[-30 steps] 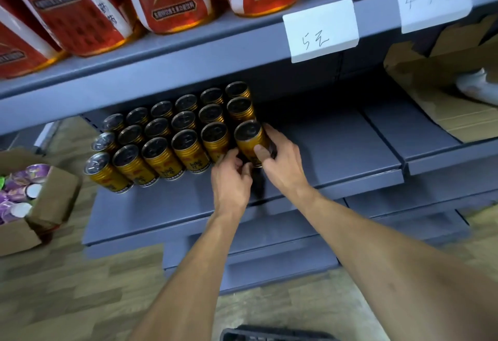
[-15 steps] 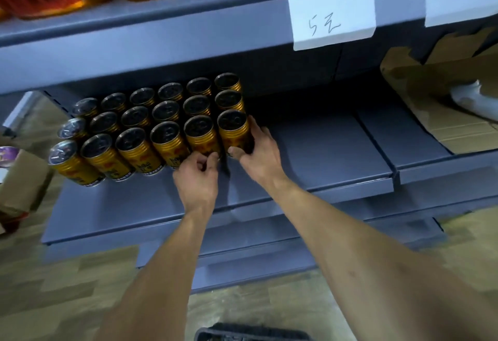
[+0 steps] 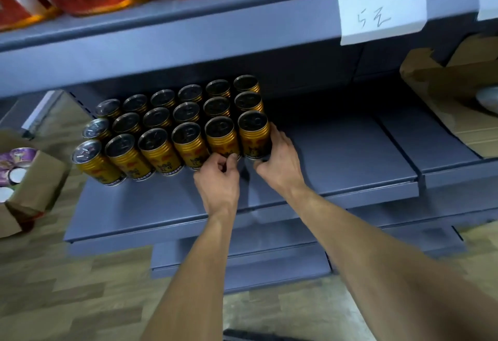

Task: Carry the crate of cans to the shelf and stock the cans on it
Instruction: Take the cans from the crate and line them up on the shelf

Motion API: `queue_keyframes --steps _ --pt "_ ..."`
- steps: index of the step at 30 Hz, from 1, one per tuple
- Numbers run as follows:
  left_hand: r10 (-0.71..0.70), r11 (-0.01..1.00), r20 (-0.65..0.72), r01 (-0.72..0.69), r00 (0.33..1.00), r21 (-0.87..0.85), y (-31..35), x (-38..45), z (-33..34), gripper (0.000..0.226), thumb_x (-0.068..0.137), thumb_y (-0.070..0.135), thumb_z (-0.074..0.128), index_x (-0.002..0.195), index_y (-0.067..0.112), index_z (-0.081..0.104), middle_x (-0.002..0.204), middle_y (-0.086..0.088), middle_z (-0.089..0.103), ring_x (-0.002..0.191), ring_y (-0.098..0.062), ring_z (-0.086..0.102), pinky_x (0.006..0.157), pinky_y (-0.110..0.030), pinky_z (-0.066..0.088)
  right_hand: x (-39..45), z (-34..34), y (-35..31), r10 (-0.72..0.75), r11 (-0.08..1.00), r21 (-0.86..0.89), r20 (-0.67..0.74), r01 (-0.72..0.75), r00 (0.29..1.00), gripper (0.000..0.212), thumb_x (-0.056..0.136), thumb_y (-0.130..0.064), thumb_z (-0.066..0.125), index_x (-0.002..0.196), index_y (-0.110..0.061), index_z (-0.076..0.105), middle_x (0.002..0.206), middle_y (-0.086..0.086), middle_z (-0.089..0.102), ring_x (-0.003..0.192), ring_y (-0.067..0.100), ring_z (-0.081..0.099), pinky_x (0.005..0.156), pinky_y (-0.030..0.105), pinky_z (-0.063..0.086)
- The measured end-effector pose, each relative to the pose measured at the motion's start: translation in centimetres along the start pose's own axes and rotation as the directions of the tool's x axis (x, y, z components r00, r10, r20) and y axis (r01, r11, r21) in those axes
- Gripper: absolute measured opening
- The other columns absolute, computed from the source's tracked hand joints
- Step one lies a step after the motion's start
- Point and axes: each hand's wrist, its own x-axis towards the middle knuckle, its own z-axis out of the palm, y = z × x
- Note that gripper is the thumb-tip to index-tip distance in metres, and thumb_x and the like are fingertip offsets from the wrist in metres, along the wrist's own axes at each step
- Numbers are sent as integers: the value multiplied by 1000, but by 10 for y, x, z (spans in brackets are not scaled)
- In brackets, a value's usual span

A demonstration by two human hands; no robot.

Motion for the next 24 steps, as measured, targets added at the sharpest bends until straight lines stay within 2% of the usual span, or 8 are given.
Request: queue_keyframes --steps 4,9,13,15,17,19,21,24 --pt "5 999 17 -4 1000 -33 -5 -7 2 30 88 27 69 64 13 57 59 5 56 52 -4 47 51 -6 32 -3 4 8 3 999 -47 -10 -3 1000 68 76 -16 76 137 -12 48 121 10 60 116 28 56 94 39 50" --pt "38 974 -8 -39 999 -222 -6 -10 -15 20 87 22 67 69 16 62 62 8 60 60 -2 54 53 -9 34 -16 5 -3 89 996 38 -99 -85 991 85 75 -33 80 146 -11 39 132 11 51 123 27 48 100 39 46" --pt "183 913 -113 -211 977 -350 -27 -65 -46 13 88 16 62 75 18 61 63 9 59 59 -7 54 58 -23 42 -88 12 -15 -4 997 71 -473 43 881 36 88 -14 62 124 -9 60 104 1 56 96 16 55 86 27 44" --pt "351 880 -76 -356 933 -314 -58 -111 -59 14 87 20 60 74 17 61 62 11 56 56 -8 52 57 -21 42 -145 29 -6 -113 983 67 -504 170 856 17 86 -10 58 101 -12 64 85 -11 52 75 4 49 70 20 42" --pt "412 891 61 -387 909 -238 -106 -159 -63 15 87 26 55 74 19 60 61 10 55 53 -8 52 55 -21 40 -204 57 18 -150 983 42 -397 181 905 13 82 -11 59 93 -15 63 80 -18 49 67 -2 44 63 13 38" --pt "352 936 256 -347 900 -69 -162 -198 -58 16 89 32 48 79 24 57 68 7 59 58 -14 59 55 -28 45 -253 89 51 -44 998 21 -256 51 966 20 77 -12 61 94 -21 63 78 -19 50 64 -1 48 61 15 41" --pt "140 933 469 -274 872 232 -214 -221 -50 17 92 38 44 92 27 57 88 2 63 76 -24 66 63 -38 49 -288 120 83 146 987 -49 -95 -151 985 29 75 -15 58 102 -25 62 81 -12 60 71 13 62 62 24 47" --pt "-219 796 597 -212 772 566 -269 -238 -47 27 97 35 45 117 19 53 120 -8 57 109 -29 60 86 -39 46 -318 159 119 423 892 -267 213 -364 881 39 82 -16 57 121 -21 59 112 7 66 105 32 63 85 37 49"
